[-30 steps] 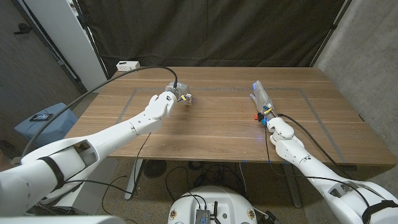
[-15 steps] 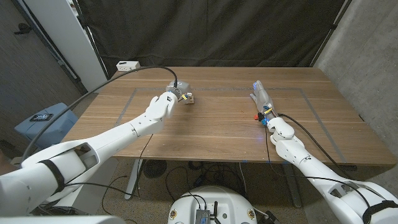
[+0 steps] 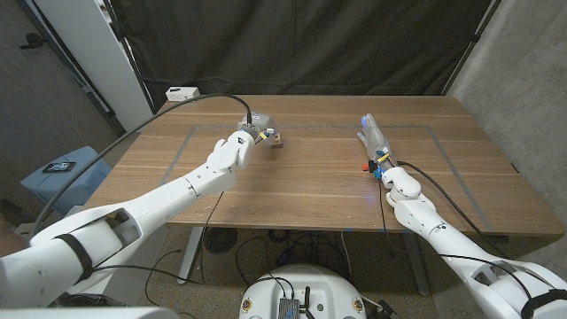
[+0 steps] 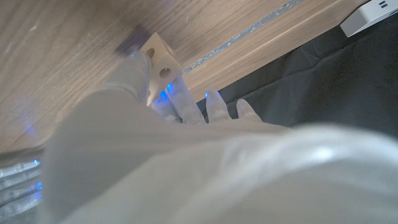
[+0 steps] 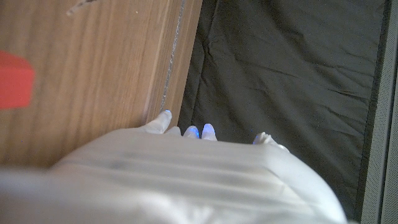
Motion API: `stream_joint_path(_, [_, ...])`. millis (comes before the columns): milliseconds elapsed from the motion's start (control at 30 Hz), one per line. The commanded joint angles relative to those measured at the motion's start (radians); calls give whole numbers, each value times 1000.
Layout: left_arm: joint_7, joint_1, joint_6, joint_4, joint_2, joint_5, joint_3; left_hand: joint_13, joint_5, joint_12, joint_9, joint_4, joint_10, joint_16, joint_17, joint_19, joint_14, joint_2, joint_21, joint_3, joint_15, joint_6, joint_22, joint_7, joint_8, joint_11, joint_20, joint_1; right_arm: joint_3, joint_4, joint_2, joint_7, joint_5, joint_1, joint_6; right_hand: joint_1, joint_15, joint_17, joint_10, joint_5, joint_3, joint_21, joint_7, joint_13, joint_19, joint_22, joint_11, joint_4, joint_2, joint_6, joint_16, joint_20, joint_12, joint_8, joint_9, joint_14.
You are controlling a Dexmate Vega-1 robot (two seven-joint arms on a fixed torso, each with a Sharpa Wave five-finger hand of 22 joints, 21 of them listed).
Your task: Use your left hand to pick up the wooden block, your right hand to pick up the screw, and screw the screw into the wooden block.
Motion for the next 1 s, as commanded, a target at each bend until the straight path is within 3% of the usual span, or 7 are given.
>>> stream_joint_path(33, [68, 39, -8, -48, -3, -89, -45, 3, -1, 0, 2, 1, 10, 5, 5, 4, 11, 2, -2, -8, -108, 10, 3, -3, 2, -1, 7, 7, 2, -49, -26, -2, -7, -21, -13, -9, -3, 3, -7, -1, 6, 7, -2, 3, 7, 6, 1, 2, -4, -6, 6, -17, 6, 2, 3, -12])
stream_joint_path(433, [170, 84, -56, -60, -26, -239, -114, 5, -2, -3, 2, 3, 11, 5, 6, 4, 16, 3, -3, -13, -107, 14, 3, -2, 0, -1, 13, 5, 2, -167, -106, -41, -50, -62, -76, -2, -4, 0, -14, -1, 9, 9, -1, 3, 17, 6, -1, -6, -11, -4, 5, -18, 5, 3, 3, -13])
stream_joint_path(1000, [272, 122, -187, -26, -45, -439, -175, 8, -3, -7, 2, 5, 14, 3, 6, 11, 18, 6, -3, -21, -102, 16, 3, -3, -5, -1, -3, 2, -6, -297, -225, -68, -131, -96, -167, 36, -8, -5, 1, -3, 20, 11, 4, 3, 39, 5, -7, -47, -31, 60, 7, -23, 11, 21, 4, 1])
